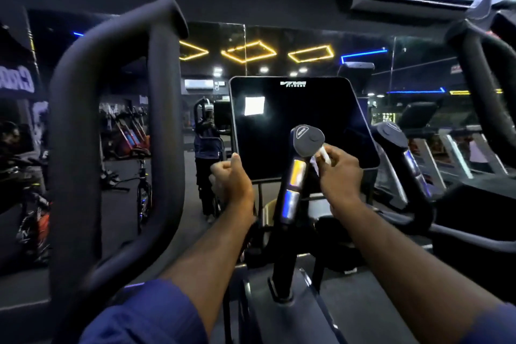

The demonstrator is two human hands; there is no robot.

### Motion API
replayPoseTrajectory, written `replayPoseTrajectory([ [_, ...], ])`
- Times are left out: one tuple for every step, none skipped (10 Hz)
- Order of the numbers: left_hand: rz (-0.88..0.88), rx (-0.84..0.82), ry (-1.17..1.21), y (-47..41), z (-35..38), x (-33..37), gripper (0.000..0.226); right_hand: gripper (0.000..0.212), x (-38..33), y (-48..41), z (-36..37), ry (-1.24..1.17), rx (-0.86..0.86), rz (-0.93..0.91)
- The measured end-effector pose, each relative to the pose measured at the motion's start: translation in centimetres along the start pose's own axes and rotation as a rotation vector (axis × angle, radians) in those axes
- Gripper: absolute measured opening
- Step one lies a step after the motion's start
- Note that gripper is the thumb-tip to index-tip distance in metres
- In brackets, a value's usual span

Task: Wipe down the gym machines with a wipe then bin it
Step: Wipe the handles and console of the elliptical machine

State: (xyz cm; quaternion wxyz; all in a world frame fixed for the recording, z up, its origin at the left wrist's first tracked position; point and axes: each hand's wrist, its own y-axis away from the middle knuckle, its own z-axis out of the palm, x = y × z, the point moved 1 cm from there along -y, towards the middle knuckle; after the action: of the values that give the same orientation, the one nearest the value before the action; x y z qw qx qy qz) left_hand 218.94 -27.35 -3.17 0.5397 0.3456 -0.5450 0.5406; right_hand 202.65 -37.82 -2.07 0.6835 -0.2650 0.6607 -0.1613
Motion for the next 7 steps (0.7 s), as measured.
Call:
replayPoseTrajectory([
  [-0.069, -0.172, 0.182, -2.5, 2.1, -1.9, 0.047, 0.02, -2.1, -0.3, 2.6, -0.015, -0.22, -0.02],
  [-0.212, -0.336, 0.349, -4.9, 3.6, -2.5, 0.078, 0.05, -0.4, 0.9, 4.6, -0.01, -0.454, 0.041],
  [-0.425, -0.419, 0.385, -7.2, 5.1, -3.5, 0.112, 0.023, 4.6, 1.7, 6.1, -0.105, -0.617, 0.143],
  [-0.391, -0.432, 0.395, -9.9, 6.7, -4.3, 0.11, 0.046, 6.9, 1.0, 7.0, 0.276, -0.761, -0.311],
  [-0.182, -0.364, 0.418, -9.1, 6.3, -2.9, 0.102, 0.062, 7.0, -0.1, 6.7, 0.488, -0.603, -0.655],
  [-0.087, -0.359, 0.356, -7.6, 5.4, -1.4, 0.077, 0.068, 4.9, -0.7, 7.8, 0.541, -0.48, -0.791],
  [-0.079, -0.399, 0.271, -7.3, 4.9, -1.0, 0.062, 0.103, 3.6, -0.4, 11.0, 0.832, -0.429, -0.898],
])
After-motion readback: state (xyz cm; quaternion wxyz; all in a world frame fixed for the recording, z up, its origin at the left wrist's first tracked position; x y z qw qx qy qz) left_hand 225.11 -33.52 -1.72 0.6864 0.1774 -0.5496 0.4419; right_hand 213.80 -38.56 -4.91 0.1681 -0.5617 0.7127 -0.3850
